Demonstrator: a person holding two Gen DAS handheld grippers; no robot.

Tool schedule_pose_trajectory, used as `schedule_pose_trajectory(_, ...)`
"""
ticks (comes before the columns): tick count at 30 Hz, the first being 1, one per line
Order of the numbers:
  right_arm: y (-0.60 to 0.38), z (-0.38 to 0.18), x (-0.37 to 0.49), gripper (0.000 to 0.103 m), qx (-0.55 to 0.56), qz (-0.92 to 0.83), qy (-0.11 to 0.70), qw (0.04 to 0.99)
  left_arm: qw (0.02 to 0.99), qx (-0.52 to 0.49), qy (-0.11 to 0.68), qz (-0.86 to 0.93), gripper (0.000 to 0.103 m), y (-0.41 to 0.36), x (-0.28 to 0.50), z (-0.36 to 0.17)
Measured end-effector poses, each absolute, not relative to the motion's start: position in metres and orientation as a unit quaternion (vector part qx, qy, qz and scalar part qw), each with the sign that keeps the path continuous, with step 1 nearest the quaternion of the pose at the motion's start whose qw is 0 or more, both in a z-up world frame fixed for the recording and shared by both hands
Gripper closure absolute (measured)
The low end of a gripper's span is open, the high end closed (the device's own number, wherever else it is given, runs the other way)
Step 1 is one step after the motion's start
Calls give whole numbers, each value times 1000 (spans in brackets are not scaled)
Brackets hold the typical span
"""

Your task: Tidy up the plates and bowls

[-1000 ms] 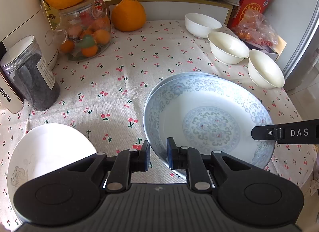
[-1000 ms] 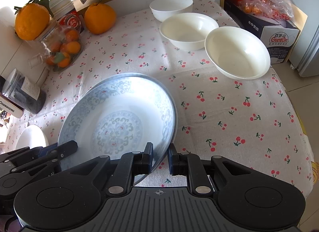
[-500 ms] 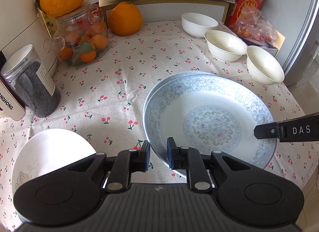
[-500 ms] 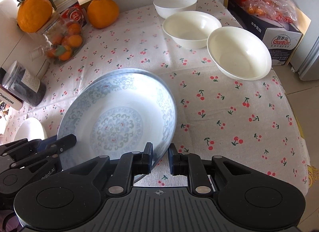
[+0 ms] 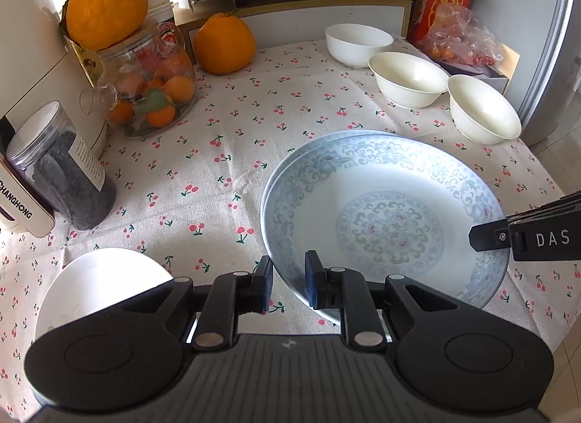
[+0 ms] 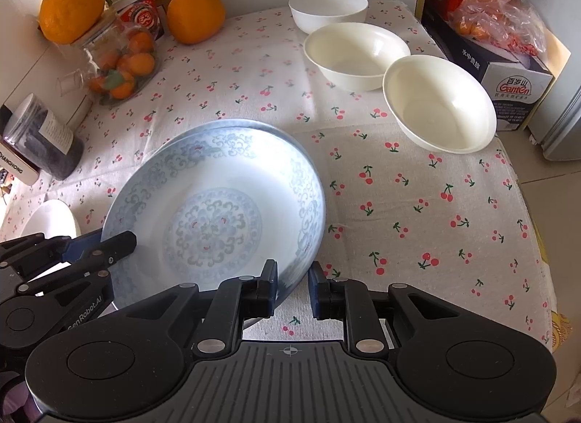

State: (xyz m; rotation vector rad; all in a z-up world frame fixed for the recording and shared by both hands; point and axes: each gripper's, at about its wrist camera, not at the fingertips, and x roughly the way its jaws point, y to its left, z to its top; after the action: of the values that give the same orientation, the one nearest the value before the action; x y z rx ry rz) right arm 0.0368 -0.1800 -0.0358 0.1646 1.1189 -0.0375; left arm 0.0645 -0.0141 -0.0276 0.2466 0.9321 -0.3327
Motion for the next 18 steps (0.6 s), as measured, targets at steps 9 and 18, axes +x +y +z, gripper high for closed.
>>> schedule_pose_trajectory(9, -179, -37, 39, 83, 67, -19, 529, 846, 873, 132, 441, -160, 86, -17, 65, -30)
schedule_pose_trajectory(18, -177, -39, 42, 83, 52, -17, 524, 850, 874, 142, 437, -157, 87, -19, 66, -32)
